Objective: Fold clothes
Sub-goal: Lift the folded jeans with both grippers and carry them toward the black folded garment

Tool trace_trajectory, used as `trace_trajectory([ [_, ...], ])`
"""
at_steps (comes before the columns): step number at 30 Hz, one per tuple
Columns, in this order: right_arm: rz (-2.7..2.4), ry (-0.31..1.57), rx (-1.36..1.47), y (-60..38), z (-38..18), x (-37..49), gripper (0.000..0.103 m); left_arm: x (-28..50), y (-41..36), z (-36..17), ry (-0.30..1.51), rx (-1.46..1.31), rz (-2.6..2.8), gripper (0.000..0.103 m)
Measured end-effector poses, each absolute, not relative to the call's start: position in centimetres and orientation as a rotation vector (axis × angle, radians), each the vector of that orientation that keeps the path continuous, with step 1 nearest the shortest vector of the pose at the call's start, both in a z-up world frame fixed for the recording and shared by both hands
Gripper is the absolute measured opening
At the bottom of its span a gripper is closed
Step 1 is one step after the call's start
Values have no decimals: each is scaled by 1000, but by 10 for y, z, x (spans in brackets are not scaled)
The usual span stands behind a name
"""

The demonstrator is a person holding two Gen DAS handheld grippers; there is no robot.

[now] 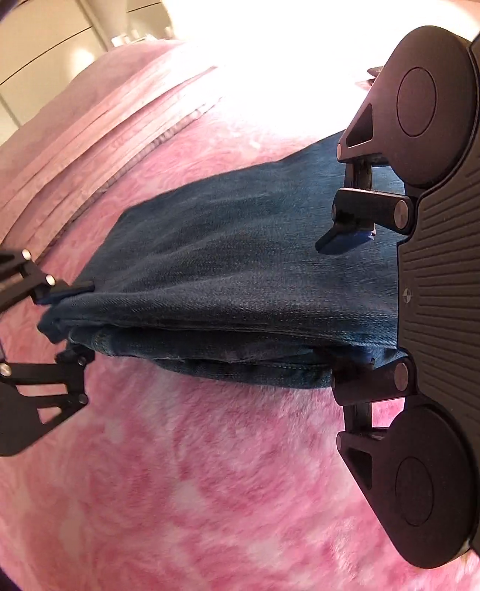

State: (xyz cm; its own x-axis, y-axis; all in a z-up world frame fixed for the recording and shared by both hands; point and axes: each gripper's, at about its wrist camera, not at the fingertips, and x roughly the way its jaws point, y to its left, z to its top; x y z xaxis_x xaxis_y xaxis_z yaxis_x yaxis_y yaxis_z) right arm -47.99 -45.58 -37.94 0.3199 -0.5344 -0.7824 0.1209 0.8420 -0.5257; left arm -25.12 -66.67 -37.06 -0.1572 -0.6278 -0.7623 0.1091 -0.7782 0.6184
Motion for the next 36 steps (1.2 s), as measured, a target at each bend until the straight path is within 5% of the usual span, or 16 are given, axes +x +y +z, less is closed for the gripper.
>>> trace_trajectory([
  [6,-491,1074,-330,-440,-364,-460,66,-254,-685,-338,-400,1578,-2030,31],
  [10,-534,1087,-331,-453,-385,-449,67,-256,-691,-326,-328,1577,-2054,31],
  [17,-572,1137,-310,-473,-381,-477,67,-254,-672,-356,-557,1647,-2021,32],
  [24,-486,1167,-406,-429,-387,-486,78,-249,-642,-416,-799,1687,-1917,51],
  [28,-485,1161,-423,-436,-401,-483,77,-245,-630,-416,-832,1644,-1892,74],
  [30,-483,1153,-402,-447,-393,-482,37,-246,-624,-413,-852,1612,-1892,82],
  [33,-467,1158,-329,-466,-371,-479,23,-254,-619,-413,-893,1587,-1894,84],
  [36,-465,1130,-285,-479,-335,-481,20,-268,-627,-416,-910,1570,-1865,84],
])
